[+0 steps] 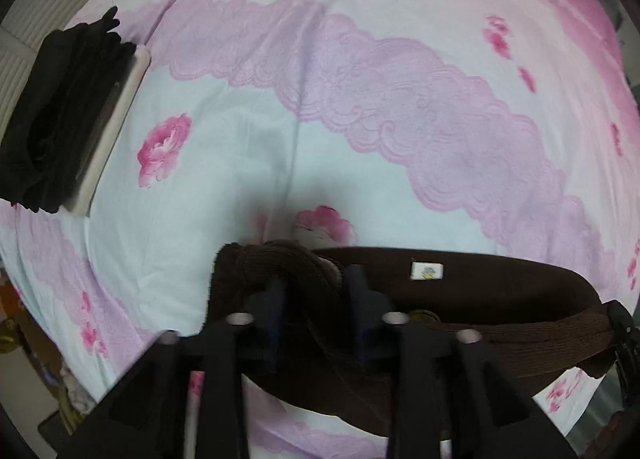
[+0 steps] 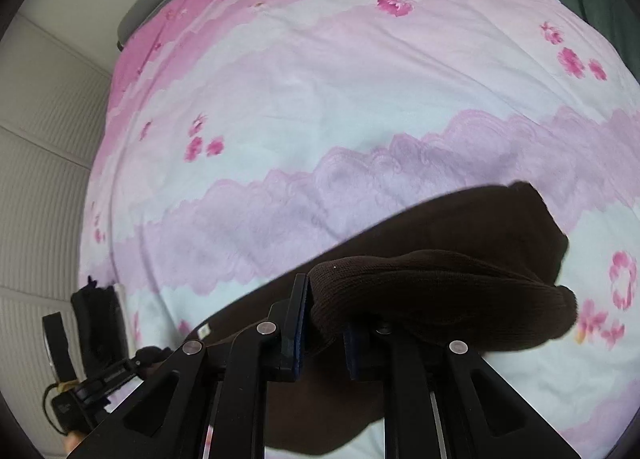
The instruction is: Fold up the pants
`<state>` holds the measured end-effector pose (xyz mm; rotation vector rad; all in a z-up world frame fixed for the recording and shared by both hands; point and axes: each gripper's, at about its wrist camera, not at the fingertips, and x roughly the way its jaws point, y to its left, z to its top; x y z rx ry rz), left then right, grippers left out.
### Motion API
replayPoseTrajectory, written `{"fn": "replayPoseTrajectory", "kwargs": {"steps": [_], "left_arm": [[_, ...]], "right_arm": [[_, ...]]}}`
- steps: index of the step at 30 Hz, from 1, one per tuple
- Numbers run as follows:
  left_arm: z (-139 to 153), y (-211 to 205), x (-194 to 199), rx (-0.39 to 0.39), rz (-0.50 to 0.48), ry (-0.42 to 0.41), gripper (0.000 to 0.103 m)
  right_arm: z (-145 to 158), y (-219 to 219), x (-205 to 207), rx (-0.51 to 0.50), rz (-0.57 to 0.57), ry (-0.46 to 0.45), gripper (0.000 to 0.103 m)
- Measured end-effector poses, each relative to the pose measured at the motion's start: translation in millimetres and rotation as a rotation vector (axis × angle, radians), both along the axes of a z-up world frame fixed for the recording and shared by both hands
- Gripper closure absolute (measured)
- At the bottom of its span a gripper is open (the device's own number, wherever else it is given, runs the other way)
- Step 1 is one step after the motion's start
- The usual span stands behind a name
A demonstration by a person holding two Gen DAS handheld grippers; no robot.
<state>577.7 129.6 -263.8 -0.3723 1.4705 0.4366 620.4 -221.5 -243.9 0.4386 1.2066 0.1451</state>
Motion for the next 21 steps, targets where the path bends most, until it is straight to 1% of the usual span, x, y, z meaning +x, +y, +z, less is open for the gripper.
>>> {"fn": "replayPoseTrajectory", "kwargs": {"steps": [1,2,3,5,6,8,9,10,13,14,16,18,20,21], "left_arm": [[6,4,0,0.017,0.005,-0.015,0.036],[12,6,0,0.042,0.007,-0.029,0.025],[22,9,-2,0.073,0.004,-0.053,0.023],[35,10,-5,0.094,-0.024,-0.082,0.014],[41,10,-7,0.093,-0.049,-0.101,0.014],[45,5,-8,0.090,-0.146,-0.119,0.014],[46,2,-9,0.102,-0.187,-0.122,0.014],[45,-3,-12,0.128,-0.237,-0.128,0.014],[44,-14,-20,0.175,-0.338,-0.154,0.014],[45,-21,-23,0.196,-0.397,-0.170,0.014],[50,-39,-25,0.226,-0.550,-0.198,0.014],[52,-59,-24,0.236,-0.690,-0.223,0.014],[54,-78,-19,0.220,-0.776,-0.245,0.014],[54,-86,-16,0.211,-0.804,-0.251,0.014]], "right_arm": [[-3,3,5,-0.016,0.006,0.009,0.086],[-6,5,12,-0.034,0.010,0.018,0.086],[-10,6,17,-0.042,0.013,0.023,0.086],[-16,9,25,-0.071,0.023,0.037,0.086],[-20,11,29,-0.087,0.028,0.038,0.086],[-24,16,36,-0.099,0.041,0.034,0.084],[-25,19,37,-0.104,0.060,0.032,0.076],[-25,21,38,-0.110,0.079,0.031,0.063],[-15,26,32,-0.110,0.124,-0.002,0.047],[-9,28,27,-0.122,0.138,-0.017,0.045],[8,28,10,-0.146,0.175,-0.055,0.036],[28,23,-16,-0.181,0.201,-0.109,0.033],[44,16,-42,-0.232,0.234,-0.160,0.029],[49,11,-54,-0.249,0.244,-0.175,0.028]]}}
